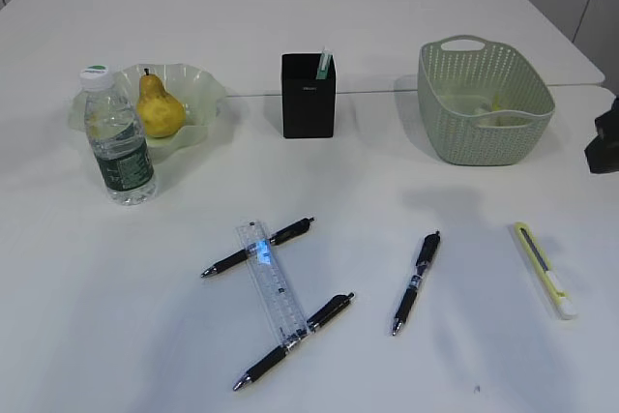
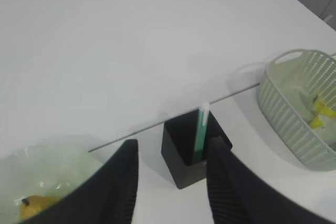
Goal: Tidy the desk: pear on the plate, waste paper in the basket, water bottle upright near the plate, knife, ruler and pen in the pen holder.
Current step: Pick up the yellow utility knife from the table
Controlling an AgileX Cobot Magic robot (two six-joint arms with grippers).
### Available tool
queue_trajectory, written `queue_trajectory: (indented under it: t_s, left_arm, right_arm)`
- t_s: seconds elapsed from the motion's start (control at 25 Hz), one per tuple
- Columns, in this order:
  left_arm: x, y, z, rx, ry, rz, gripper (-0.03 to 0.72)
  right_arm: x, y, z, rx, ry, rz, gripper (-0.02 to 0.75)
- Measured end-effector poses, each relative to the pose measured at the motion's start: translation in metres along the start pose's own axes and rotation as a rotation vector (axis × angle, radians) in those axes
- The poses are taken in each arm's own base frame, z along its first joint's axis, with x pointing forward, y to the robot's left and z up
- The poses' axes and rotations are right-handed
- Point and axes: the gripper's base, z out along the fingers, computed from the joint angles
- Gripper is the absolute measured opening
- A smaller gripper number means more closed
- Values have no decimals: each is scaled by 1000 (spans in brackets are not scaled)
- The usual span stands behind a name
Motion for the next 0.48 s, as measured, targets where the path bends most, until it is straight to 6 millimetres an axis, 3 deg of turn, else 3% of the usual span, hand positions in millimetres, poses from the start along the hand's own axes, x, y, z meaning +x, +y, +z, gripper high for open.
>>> queue_trajectory:
  t_s: [0.2,0.48]
  left_arm:
    - [-12,1,-36,-3,27,-1,303]
    - [-20,-4,-79,4,81,6,303]
  right_arm:
    - [-15,-1,14,7,150,55,478]
    - [-16,-1,55,22,388,87,478]
